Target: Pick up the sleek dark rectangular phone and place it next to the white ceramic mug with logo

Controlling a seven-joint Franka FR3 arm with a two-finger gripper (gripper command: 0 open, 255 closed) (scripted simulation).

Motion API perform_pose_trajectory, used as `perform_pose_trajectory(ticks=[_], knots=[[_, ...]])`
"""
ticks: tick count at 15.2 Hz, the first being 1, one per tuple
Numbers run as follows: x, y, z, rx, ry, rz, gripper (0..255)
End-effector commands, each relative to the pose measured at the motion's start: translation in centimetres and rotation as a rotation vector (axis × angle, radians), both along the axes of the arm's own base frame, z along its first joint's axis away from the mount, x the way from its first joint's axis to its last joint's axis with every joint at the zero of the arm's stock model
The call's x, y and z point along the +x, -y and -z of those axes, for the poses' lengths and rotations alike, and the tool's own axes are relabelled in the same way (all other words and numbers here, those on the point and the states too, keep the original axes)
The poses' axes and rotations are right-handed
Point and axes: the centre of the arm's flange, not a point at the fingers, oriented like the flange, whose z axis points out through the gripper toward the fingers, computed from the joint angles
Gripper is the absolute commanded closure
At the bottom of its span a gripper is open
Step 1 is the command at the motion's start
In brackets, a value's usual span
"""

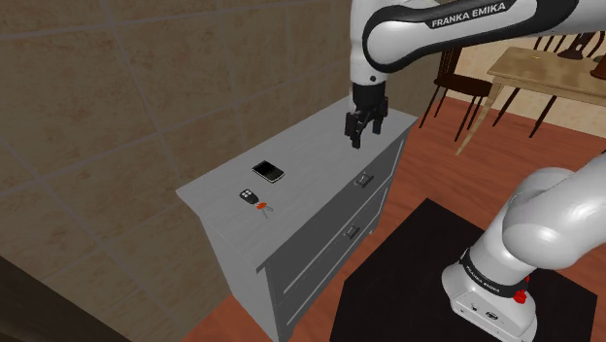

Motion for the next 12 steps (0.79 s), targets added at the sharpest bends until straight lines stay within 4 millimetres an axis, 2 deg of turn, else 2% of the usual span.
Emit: perform_pose_trajectory(ticks=[1,12], knots=[[1.9,-0.9,1.1,0.011,0.008,-0.020,0],[12.3,-7.8,6.7,0.066,0.047,-0.128,0]])
